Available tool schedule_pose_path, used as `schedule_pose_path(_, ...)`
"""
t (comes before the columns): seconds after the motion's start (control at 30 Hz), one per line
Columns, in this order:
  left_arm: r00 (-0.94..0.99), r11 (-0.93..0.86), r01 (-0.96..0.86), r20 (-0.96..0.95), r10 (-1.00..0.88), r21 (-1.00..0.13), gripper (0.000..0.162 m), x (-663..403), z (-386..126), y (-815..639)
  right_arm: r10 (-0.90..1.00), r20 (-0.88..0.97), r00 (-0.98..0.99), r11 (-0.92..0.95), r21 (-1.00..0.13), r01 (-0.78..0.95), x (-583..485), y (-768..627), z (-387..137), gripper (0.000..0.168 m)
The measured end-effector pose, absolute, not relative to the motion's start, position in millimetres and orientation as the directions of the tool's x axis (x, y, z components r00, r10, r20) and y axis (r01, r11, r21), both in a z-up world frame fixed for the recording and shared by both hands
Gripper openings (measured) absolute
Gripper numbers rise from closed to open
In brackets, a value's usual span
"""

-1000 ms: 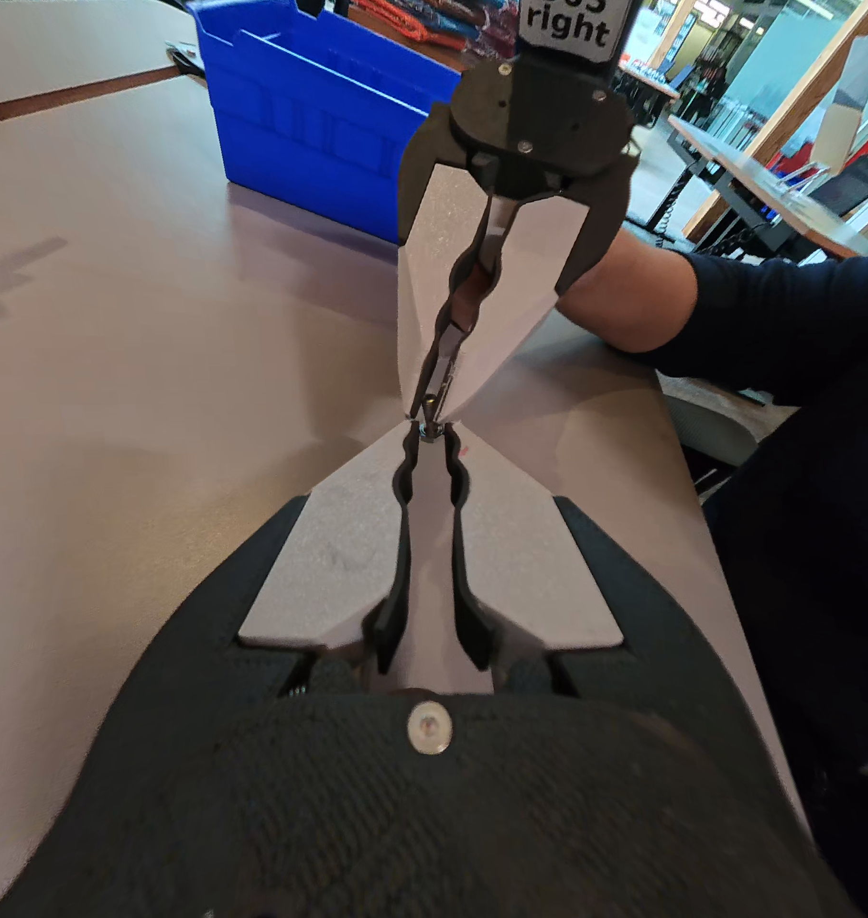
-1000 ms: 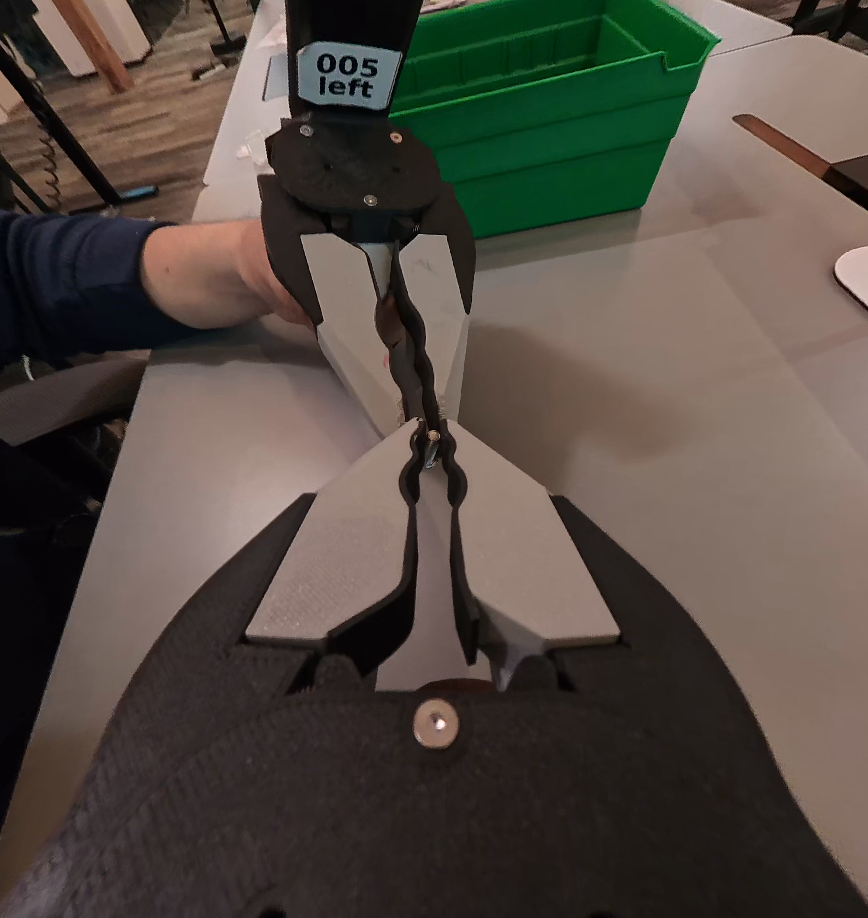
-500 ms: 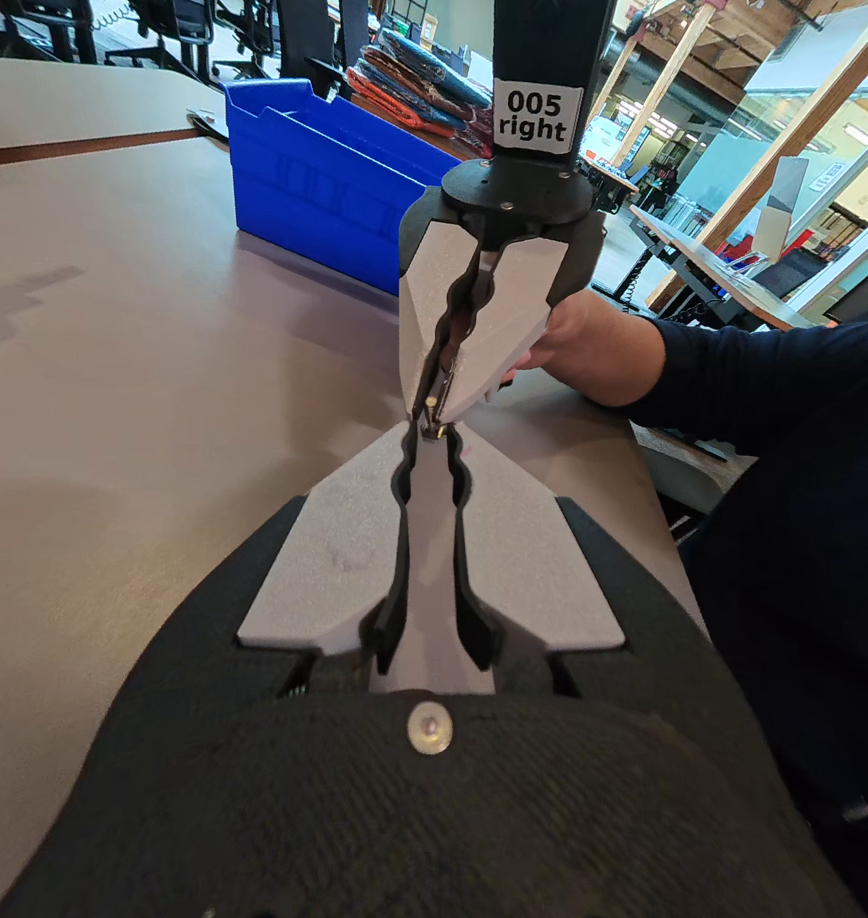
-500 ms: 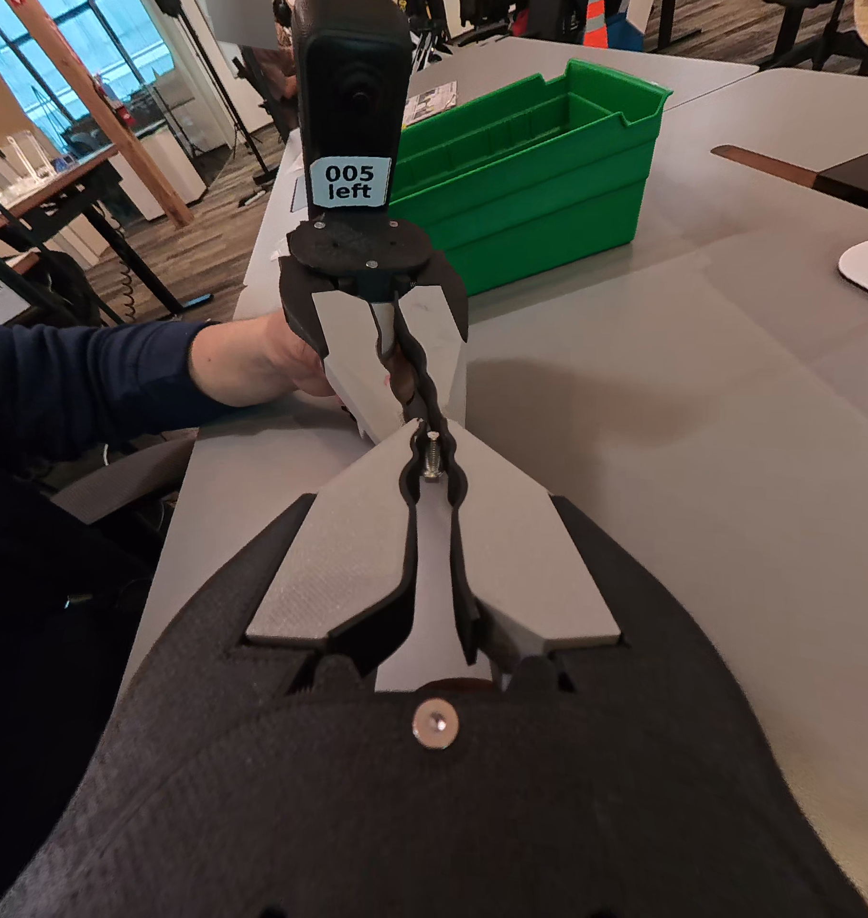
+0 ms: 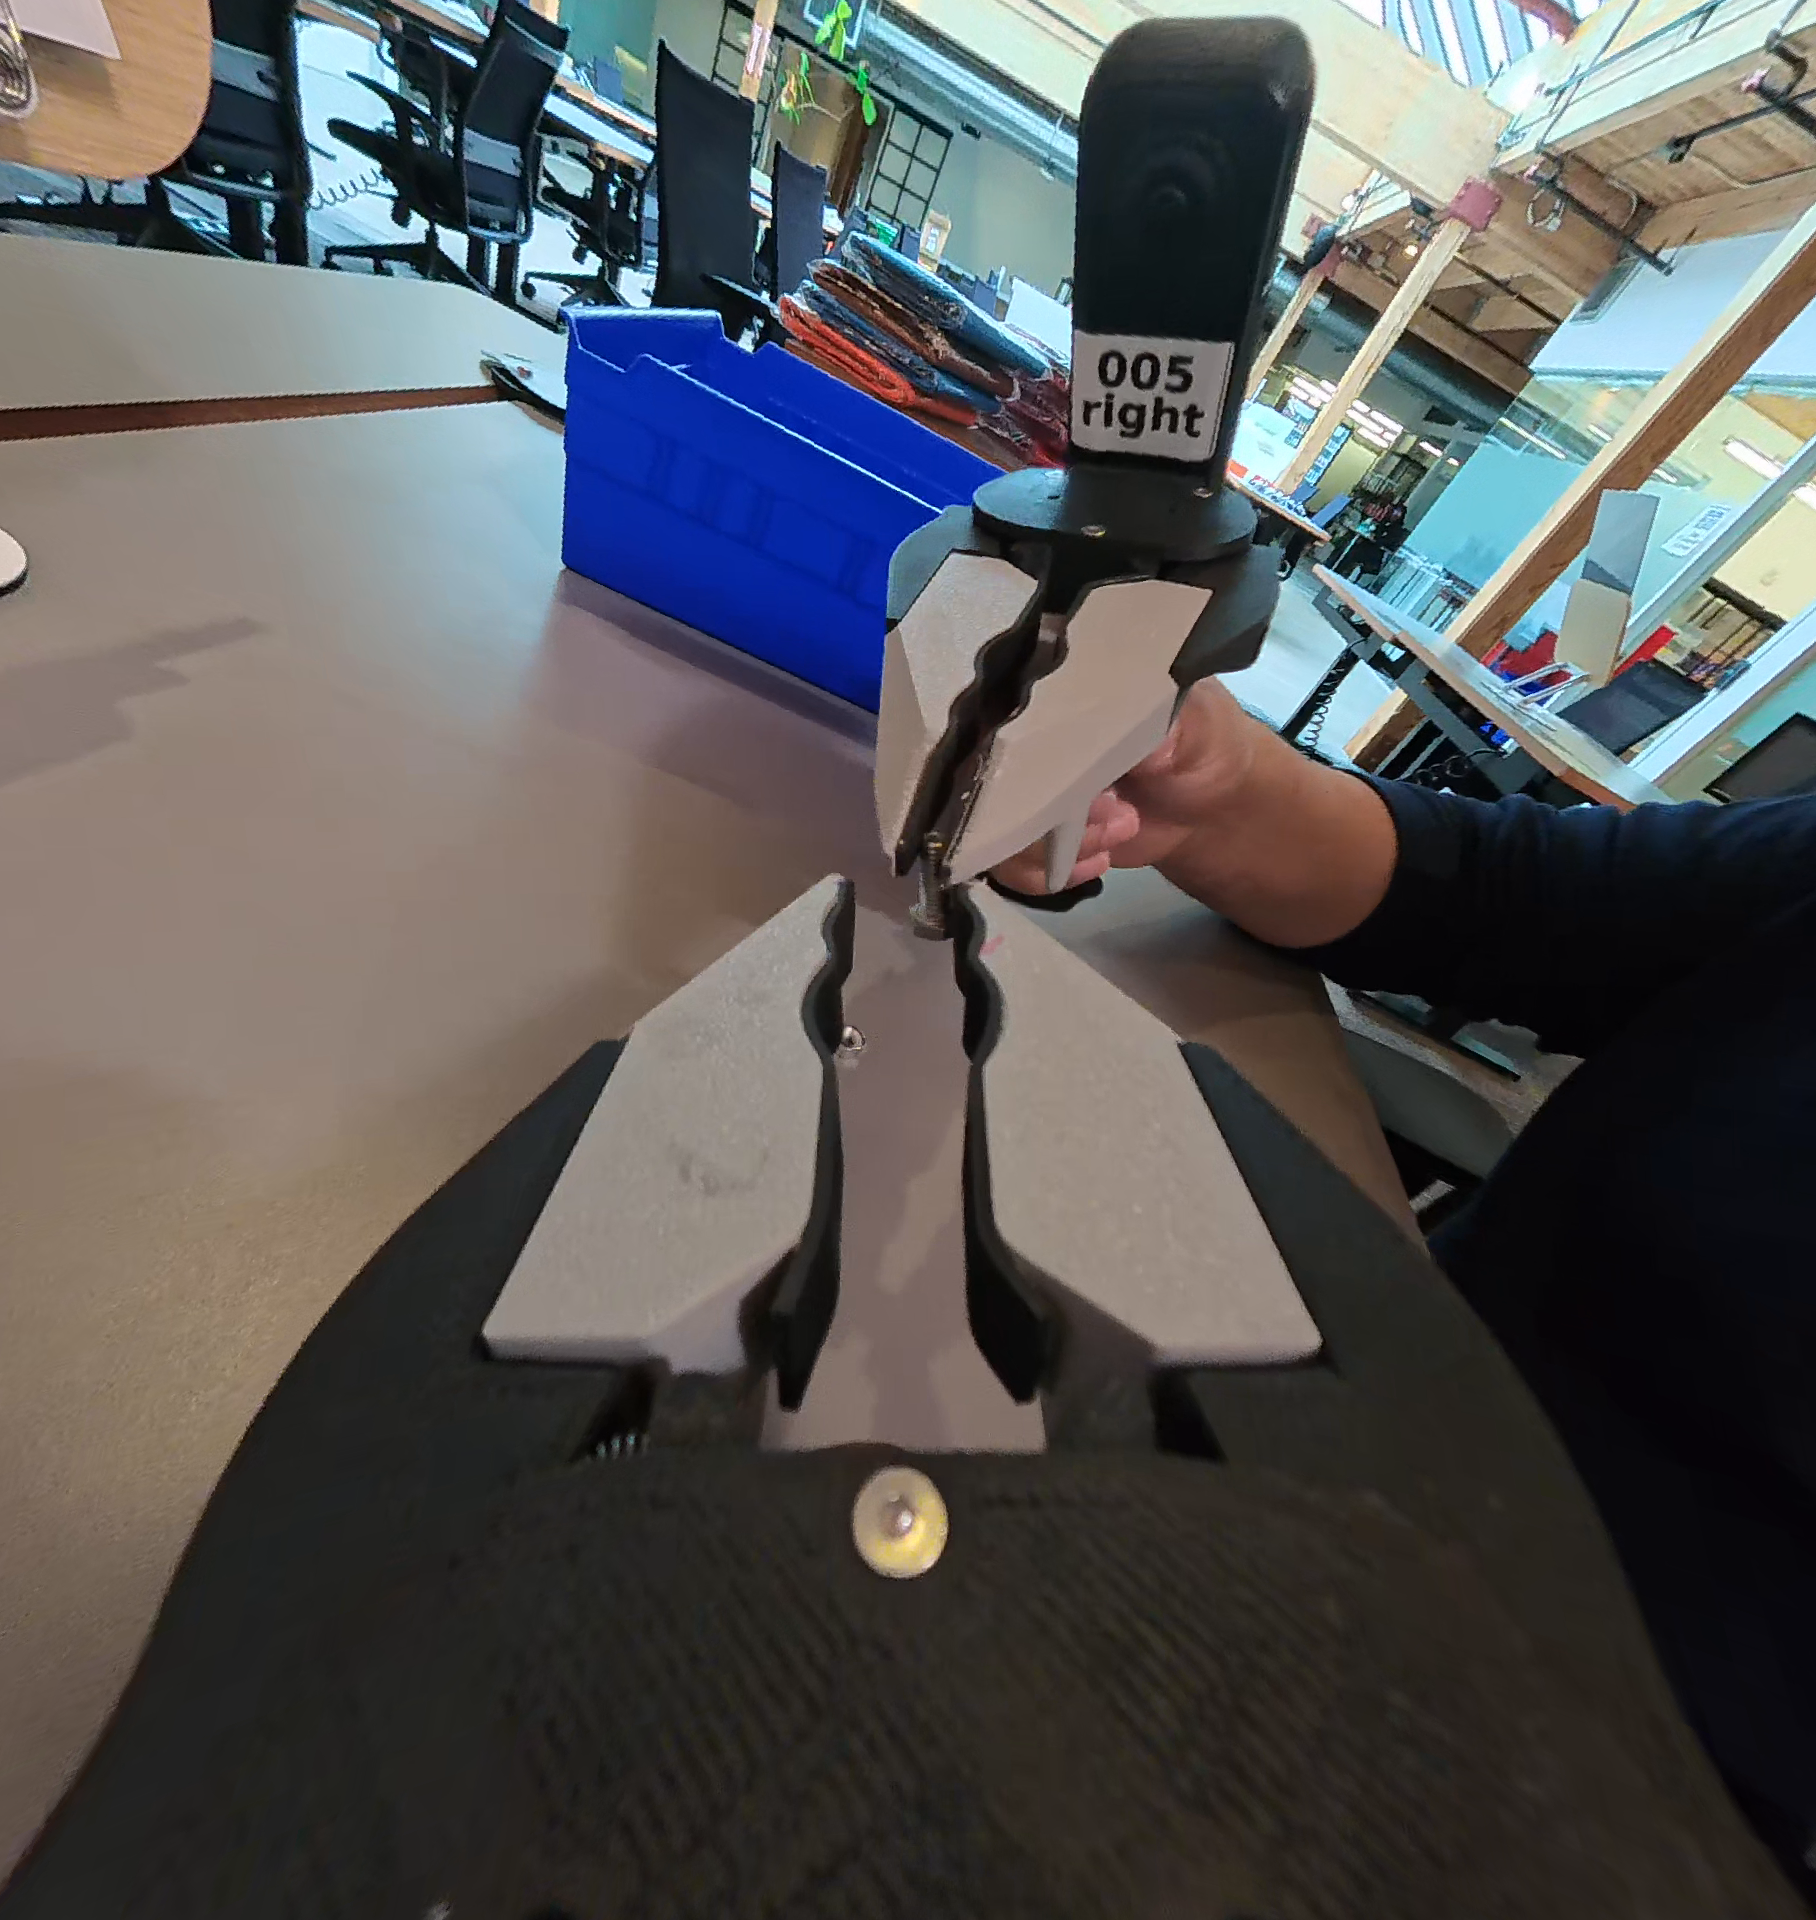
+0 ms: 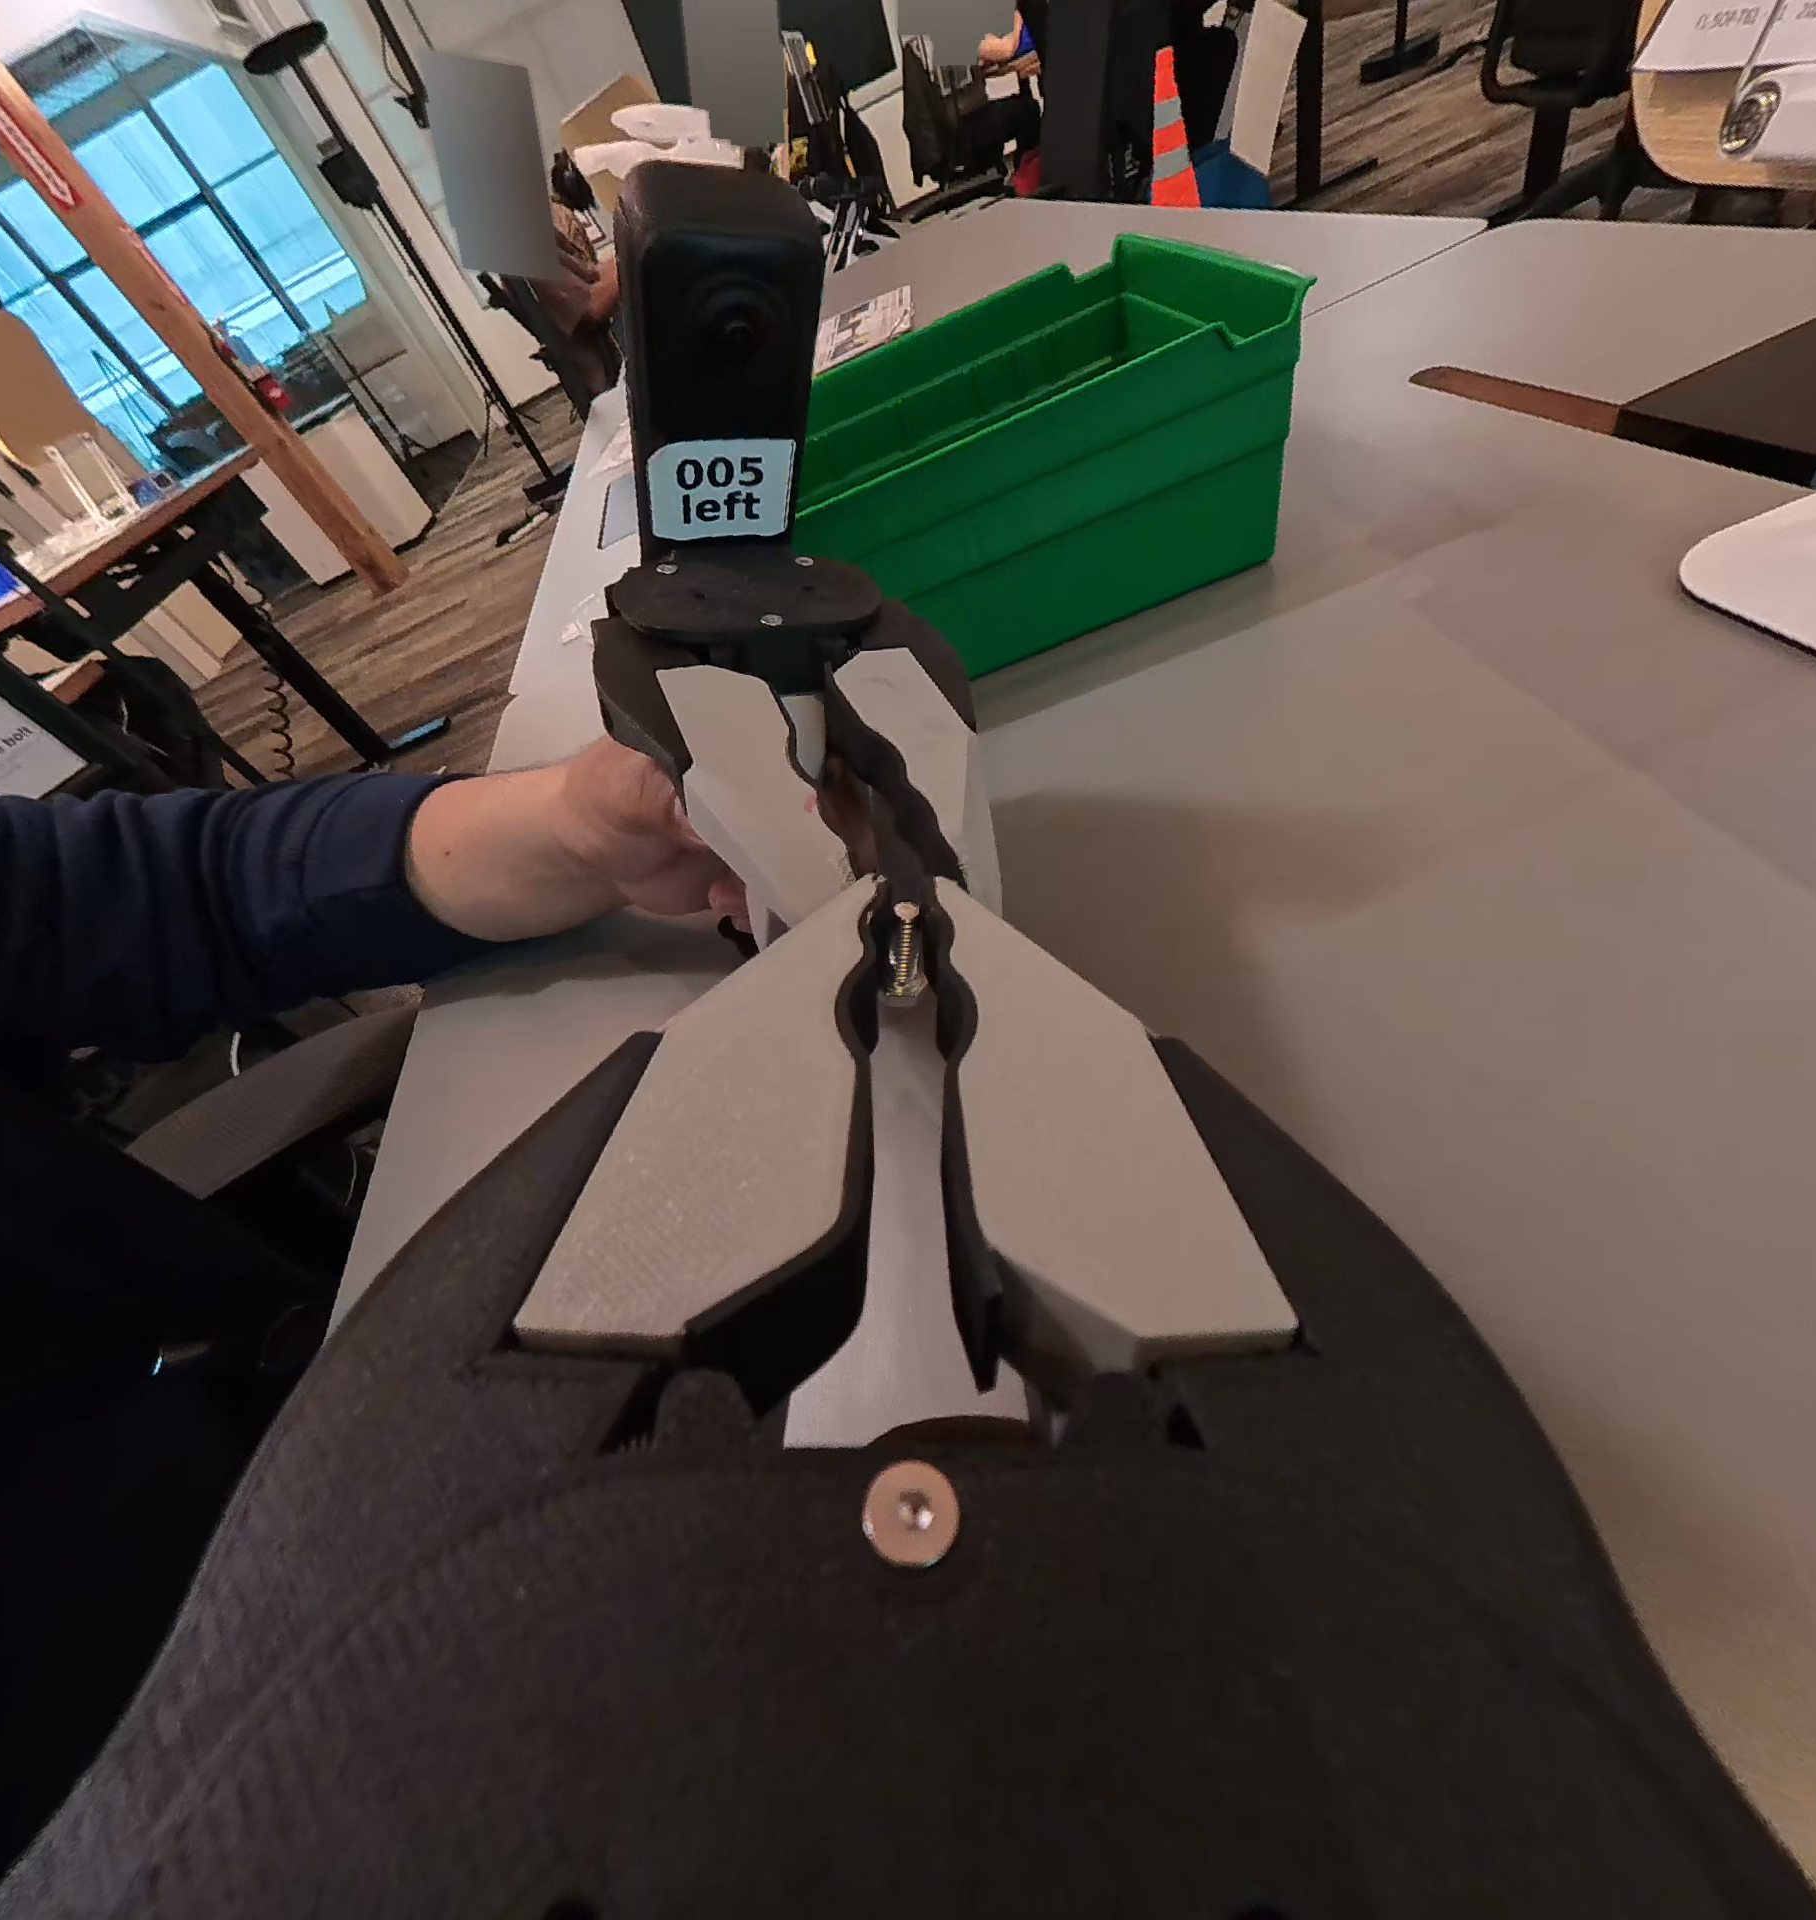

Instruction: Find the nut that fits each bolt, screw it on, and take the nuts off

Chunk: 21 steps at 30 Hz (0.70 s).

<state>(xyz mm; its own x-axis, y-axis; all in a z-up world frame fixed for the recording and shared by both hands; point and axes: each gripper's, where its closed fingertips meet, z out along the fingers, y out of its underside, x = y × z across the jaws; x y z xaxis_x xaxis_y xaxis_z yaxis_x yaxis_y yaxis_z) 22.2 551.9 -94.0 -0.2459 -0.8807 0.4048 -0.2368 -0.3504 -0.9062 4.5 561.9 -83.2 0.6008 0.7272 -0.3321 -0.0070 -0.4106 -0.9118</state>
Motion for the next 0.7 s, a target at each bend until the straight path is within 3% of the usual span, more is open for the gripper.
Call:
schedule_pose_path(0.23, -0.293, -0.384, -0.230, 0.440, -0.849, -0.894, 0.004, 20.7, -89.5, 546.1, 0.719, -0.367, 0.590, -0.424, -0.905, -0.047, 3.2, 563.0, -81.0, 0.002)
schedule_pose_path(0.7, -0.271, -0.396, -0.273, 0.465, -0.843, -0.877, 0.004, 21.5, -96.7, 546.3, 0.722, -0.203, 0.661, -0.354, -0.930, 0.101, 5.2, 563.2, -87.4, 0.002)
